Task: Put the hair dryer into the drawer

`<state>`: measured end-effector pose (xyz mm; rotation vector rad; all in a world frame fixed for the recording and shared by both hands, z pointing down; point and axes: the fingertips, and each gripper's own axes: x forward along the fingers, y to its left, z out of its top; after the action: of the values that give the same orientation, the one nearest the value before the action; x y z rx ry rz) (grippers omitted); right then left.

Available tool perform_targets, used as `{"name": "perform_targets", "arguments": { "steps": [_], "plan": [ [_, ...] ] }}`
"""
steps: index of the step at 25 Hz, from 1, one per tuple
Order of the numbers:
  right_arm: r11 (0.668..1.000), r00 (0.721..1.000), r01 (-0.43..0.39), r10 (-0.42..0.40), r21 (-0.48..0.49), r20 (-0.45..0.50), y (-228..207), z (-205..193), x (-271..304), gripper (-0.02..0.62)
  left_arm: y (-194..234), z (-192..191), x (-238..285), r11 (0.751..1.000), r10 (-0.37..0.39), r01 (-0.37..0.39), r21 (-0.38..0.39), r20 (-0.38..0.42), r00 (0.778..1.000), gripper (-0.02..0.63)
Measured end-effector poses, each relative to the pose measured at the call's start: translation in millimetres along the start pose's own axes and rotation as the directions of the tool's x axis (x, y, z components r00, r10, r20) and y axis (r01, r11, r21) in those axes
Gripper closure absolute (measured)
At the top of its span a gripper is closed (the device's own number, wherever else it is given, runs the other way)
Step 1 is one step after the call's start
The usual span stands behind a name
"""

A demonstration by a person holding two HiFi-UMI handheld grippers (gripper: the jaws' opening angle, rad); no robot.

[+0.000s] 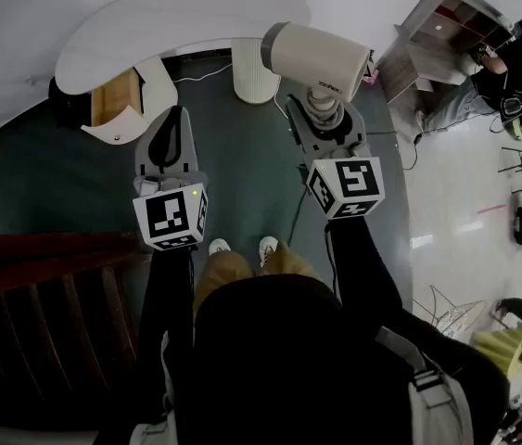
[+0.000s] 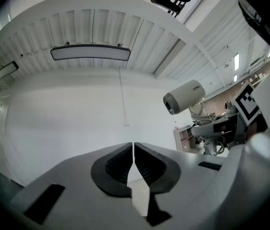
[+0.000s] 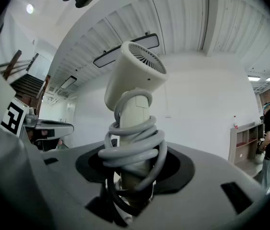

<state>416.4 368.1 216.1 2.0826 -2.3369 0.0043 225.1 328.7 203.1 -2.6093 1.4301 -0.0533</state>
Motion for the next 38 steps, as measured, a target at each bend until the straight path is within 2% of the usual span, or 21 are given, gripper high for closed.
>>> {"name": "perform_targets", "arguments": {
  "steps": [6, 27, 32, 38],
  "plan": [
    [1.0, 1.0, -0.026, 0.026, 0.002, 0.012, -21, 1, -9, 0.353, -36, 4, 5, 1.0, 0.003, -0.003, 0.0, -0.007, 1.0, 0.581],
    [0.996, 0.997, -0.082, 0.081, 0.036, 0.016, -39, -7, -18, 0.353, -59, 13, 0, 1.0, 0.015, -0.015, 0.004, -0.002, 1.0, 0.581],
    [0.993, 0.994, -0.113, 0.112, 0.044, 0.011, -27, -11, -10, 0.353, -52, 12, -7, 1.0, 0.016, -0.016, 0.017, -0.008, 1.0, 0.581],
    [0.988, 0.989, -0.146, 0.146, 0.047, -0.006, -7, -16, 19, 0.353, -22, 2, -1, 0.999, 0.039, -0.039, 0.026, -0.028, 0.999, 0.583]
  ]
}}
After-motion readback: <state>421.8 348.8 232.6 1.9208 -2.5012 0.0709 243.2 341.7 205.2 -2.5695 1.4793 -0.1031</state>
